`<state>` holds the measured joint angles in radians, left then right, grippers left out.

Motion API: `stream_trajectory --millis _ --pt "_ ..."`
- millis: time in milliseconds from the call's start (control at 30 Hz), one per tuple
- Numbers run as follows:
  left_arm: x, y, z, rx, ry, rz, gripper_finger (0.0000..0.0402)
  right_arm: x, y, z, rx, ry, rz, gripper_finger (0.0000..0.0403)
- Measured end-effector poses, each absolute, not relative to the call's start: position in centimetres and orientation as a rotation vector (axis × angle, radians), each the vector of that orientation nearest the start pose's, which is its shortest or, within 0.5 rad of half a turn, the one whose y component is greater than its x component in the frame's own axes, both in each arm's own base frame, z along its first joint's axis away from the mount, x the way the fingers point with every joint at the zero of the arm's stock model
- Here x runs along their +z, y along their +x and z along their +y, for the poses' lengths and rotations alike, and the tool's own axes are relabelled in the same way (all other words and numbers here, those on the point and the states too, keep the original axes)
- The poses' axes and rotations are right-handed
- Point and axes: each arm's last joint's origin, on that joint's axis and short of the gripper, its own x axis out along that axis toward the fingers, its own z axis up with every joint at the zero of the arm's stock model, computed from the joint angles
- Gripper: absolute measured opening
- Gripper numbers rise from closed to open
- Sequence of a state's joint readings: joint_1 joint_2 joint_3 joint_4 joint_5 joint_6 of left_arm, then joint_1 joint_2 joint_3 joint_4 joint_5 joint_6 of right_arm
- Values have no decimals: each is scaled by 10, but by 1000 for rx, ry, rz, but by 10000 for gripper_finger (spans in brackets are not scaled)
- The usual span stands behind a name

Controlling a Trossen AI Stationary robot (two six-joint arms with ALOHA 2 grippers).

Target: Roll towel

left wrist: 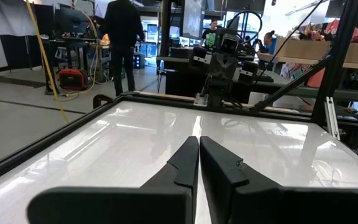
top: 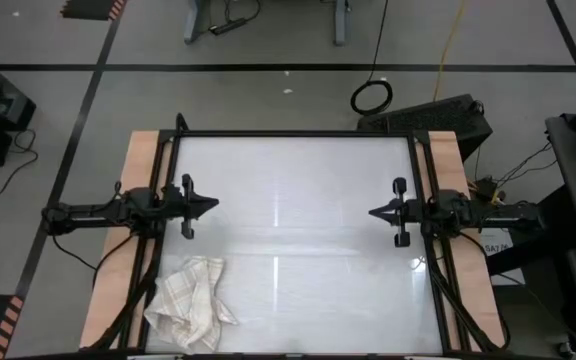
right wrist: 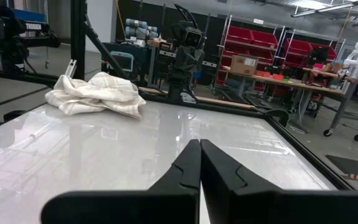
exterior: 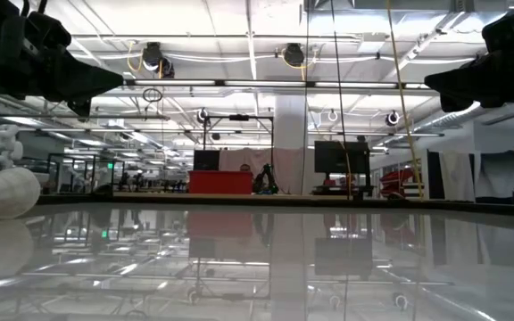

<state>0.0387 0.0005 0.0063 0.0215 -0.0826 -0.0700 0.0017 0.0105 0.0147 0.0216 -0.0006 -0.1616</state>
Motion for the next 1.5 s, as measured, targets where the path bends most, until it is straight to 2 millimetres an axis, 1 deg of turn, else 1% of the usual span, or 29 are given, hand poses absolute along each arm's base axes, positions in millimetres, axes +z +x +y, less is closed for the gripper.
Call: stream_trajectory --millis 1500 --pt "169 97 6 126 -69 -47 25 170 97 0 1 -161 -26 0"
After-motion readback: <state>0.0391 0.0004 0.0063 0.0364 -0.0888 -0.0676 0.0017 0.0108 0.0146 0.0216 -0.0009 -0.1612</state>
